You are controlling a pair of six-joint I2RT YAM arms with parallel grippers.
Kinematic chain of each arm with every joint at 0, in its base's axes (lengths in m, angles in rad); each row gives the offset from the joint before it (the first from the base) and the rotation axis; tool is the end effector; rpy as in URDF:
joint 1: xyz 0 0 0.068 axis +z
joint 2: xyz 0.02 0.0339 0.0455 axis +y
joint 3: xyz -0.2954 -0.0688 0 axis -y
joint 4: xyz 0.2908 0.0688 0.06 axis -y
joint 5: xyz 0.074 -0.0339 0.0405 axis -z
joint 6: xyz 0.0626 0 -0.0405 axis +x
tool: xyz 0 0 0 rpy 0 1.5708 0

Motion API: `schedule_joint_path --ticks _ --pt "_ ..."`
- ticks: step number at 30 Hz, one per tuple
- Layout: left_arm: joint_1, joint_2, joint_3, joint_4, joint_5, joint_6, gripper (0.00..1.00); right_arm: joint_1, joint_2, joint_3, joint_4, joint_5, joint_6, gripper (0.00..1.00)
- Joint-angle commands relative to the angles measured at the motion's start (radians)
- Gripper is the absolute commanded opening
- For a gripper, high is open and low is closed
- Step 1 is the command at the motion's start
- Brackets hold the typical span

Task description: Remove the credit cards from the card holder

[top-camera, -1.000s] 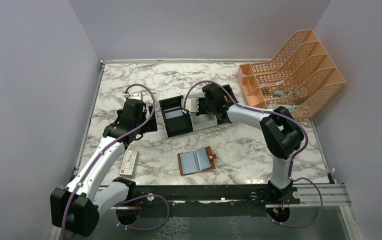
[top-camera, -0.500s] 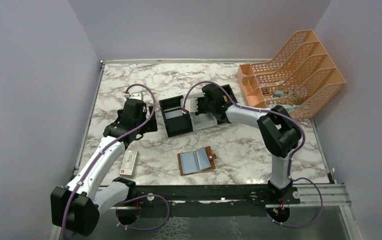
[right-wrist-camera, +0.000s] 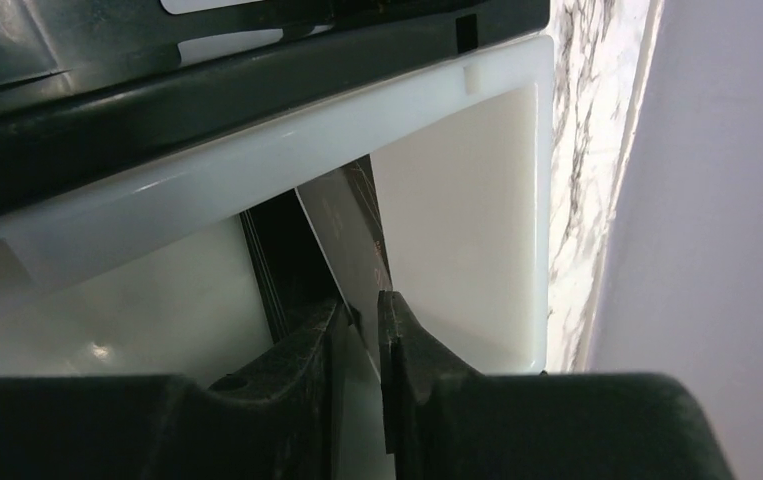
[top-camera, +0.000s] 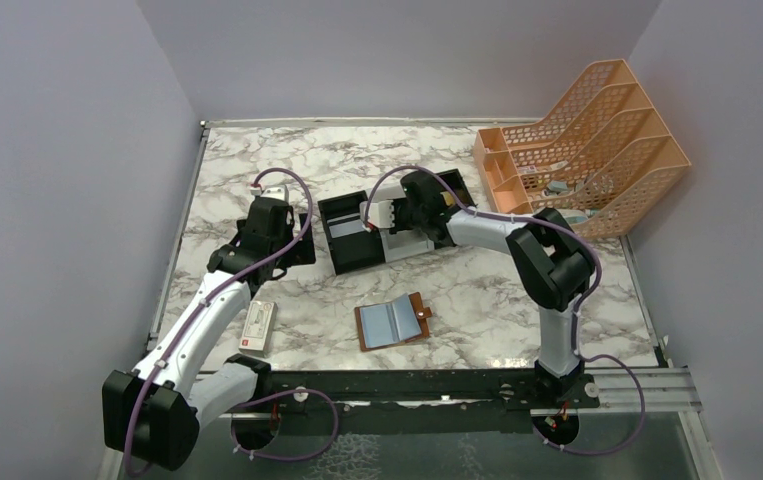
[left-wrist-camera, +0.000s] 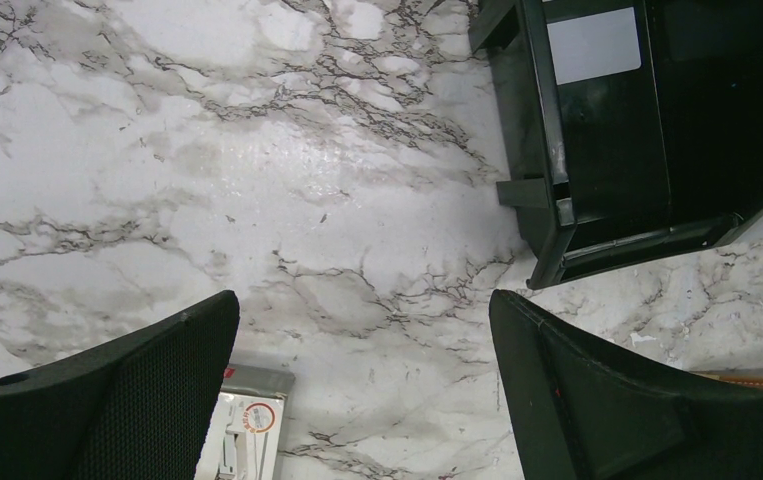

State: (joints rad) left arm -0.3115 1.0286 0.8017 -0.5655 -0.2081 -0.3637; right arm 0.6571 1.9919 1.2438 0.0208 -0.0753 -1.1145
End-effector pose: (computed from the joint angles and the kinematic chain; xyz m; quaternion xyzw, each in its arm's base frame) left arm 0.2509 -0.0672 0.2633 -0.0634 0.9189 -0.0343 0.3879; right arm 0.3903 0.3071 0.1386 -0.7158 0.5649 -0.0593 0.4062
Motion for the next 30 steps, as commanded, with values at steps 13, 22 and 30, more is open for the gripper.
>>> schedule_joint_path --ticks 13,22,30 --pt "0.003 0.011 -0.013 0.013 0.031 0.015 0.99 -0.004 0.011 0.053 -0.066 -0.010 0.002 0.33" --pt "0.003 0.016 -0.013 0.013 0.036 0.016 0.99 -0.004 0.017 0.070 -0.073 -0.008 0.030 0.44" --pt "0.004 0.017 -0.013 0.014 0.040 0.017 0.99 -0.004 -0.046 0.063 0.043 -0.020 0.180 0.46"
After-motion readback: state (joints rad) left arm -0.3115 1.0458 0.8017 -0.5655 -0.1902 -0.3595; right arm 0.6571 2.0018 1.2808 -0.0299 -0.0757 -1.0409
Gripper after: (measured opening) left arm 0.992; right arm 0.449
